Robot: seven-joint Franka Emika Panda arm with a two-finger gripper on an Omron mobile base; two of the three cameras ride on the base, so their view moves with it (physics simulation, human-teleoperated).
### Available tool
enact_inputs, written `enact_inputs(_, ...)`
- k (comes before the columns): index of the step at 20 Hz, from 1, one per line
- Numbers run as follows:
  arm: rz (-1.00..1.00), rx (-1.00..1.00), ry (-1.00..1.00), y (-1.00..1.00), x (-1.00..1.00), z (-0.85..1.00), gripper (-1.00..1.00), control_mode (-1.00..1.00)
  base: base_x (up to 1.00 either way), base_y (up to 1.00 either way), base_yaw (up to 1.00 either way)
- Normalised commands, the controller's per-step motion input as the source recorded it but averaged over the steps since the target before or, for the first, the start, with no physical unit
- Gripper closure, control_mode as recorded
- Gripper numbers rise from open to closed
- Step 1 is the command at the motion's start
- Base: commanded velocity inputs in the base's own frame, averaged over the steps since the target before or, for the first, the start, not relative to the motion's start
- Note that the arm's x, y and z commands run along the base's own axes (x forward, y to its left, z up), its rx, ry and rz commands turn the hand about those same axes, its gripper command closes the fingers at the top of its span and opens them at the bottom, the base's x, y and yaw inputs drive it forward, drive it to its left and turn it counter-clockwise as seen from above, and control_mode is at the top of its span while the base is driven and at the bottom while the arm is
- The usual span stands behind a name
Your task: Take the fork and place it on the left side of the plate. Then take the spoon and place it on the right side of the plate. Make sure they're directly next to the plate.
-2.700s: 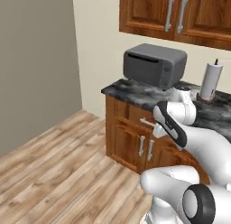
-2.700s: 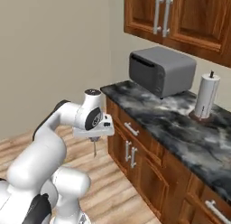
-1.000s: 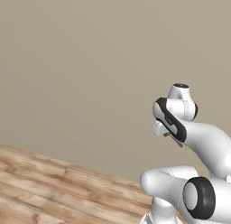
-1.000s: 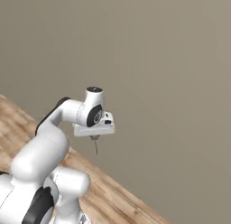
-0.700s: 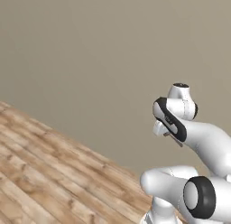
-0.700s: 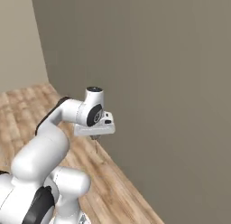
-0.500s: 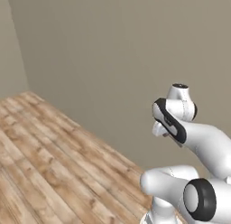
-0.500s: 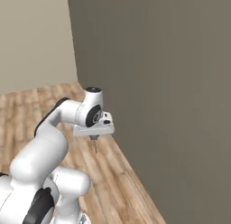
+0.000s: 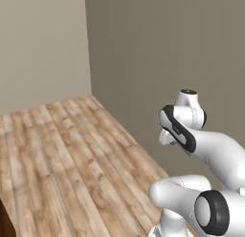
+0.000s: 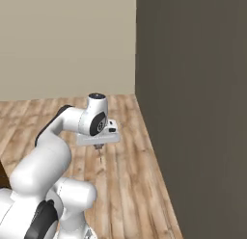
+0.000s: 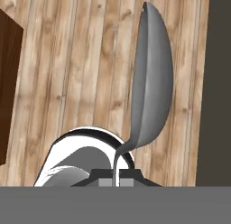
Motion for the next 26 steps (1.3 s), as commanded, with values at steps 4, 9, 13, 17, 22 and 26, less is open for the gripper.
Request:
enact_inputs(4, 0.00, 0.00, 0.00, 0.00, 0.00, 0.00, 1.00, 1.00, 1.00, 0.07, 0.48)
enact_inputs(9, 0.00, 0.00, 0.00, 0.00, 0.00, 0.00, 1.00, 1.00, 1.00, 0.00, 0.46)
enact_inputs(13, 0.00, 0.00, 0.00, 0.00, 0.00, 0.00, 1.00, 1.00, 1.00, 0.00, 0.43)
enact_inputs(17, 0.00, 0.00, 0.00, 0.00, 0.00, 0.00, 1.00, 1.00, 1.00, 0.00, 0.43)
enact_inputs(22, 0.00, 0.00, 0.00, 0.00, 0.00, 0.00, 1.00, 1.00, 1.00, 0.00, 0.43)
enact_inputs(26, 0.00, 0.00, 0.00, 0.00, 0.00, 0.00, 1.00, 1.00, 1.00, 0.00, 0.41)
